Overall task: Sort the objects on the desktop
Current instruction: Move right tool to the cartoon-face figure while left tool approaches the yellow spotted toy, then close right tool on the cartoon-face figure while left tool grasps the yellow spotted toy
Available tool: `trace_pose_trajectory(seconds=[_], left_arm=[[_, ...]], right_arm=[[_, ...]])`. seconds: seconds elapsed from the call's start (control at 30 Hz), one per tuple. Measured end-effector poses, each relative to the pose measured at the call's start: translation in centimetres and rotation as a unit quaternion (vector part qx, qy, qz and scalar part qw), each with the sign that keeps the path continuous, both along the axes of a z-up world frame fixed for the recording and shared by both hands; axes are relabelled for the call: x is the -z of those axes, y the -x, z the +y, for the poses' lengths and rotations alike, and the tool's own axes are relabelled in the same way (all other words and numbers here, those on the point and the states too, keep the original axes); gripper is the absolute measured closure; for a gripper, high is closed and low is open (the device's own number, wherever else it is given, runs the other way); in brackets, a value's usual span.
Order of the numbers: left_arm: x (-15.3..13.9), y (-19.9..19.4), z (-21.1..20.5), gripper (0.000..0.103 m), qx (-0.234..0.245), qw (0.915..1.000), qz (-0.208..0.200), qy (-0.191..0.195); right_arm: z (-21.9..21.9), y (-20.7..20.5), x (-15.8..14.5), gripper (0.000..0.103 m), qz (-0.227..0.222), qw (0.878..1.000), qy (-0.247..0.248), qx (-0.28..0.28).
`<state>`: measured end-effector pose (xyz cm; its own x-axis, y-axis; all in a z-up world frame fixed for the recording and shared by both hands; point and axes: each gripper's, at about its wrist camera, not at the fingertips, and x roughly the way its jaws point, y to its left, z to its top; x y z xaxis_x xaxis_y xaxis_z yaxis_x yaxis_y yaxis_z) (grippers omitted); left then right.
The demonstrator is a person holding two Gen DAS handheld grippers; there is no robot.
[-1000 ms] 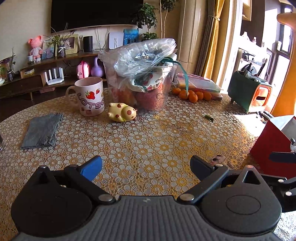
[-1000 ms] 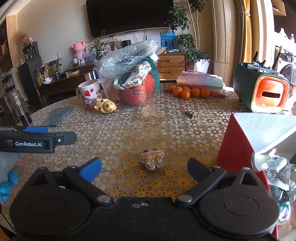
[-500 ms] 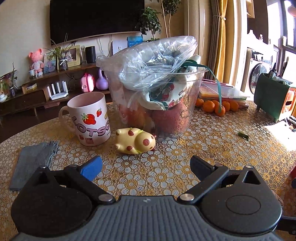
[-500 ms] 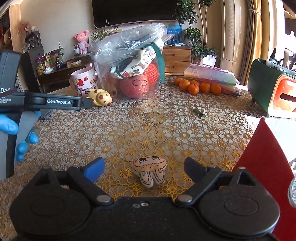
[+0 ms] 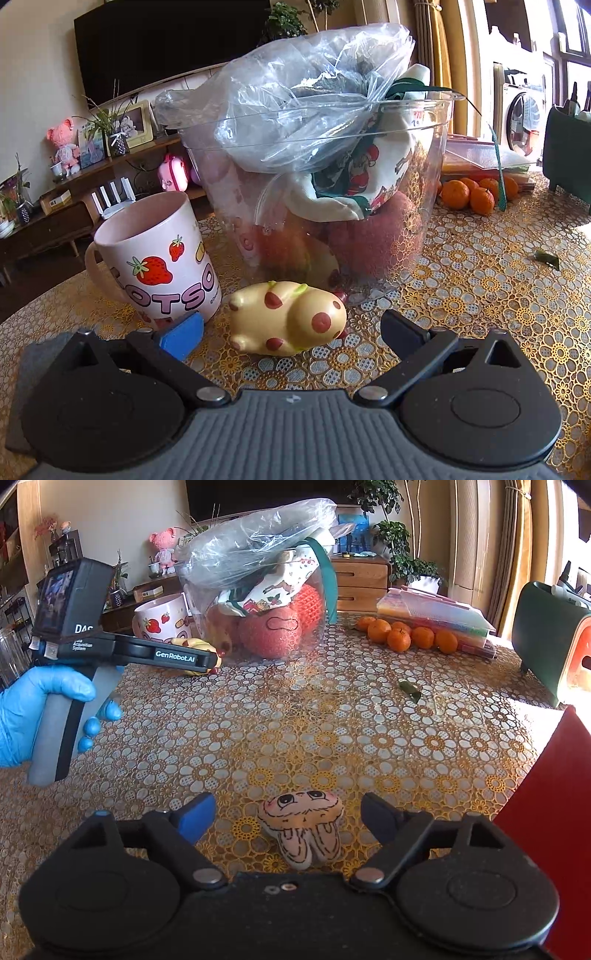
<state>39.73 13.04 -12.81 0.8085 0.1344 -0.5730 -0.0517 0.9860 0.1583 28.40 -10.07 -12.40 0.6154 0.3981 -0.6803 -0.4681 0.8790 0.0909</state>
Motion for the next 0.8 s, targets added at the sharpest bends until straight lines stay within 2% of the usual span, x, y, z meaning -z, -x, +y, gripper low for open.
trace_pose_trajectory(seconds=[0.37, 0.5, 0.6, 0.67, 0.73, 0.8], left_arm=[[1.2, -2.0, 0.1, 0.001, -0.013, 0.9998, -0.006, -0.01], [1.1, -1.9, 0.1, 0.001, -0.008, 0.9998, -0.013, -0.013], [0.9, -1.9, -0.1, 0.008, -0.005, 0.9998, -0.016, -0.013], [0.8, -1.9, -0.2, 0.02, -0.003, 0.9998, -0.013, -0.015], [0.7, -1.9, -0.4, 0.026, -0.006, 0.9997, -0.013, -0.022], [0.6, -1.8, -0.3, 0.027, -0.008, 0.9997, -0.011, -0.02]], right_arm=[[0.2, -0.7, 0.8, 0.028, 0.006, 1.0, 0.015, 0.003], [0.3, -0.8, 1.0, 0.035, 0.008, 1.0, 0.015, 0.003], [0.3, -0.7, 1.0, 0.042, 0.008, 1.0, 0.018, 0.003], [0.2, -0.6, 1.0, 0.042, 0.009, 1.0, 0.017, 0.005], [0.2, -0.5, 1.0, 0.047, 0.01, 1.0, 0.017, 0.009], [0.1, -0.4, 1.0, 0.049, 0.009, 1.0, 0.021, 0.012]])
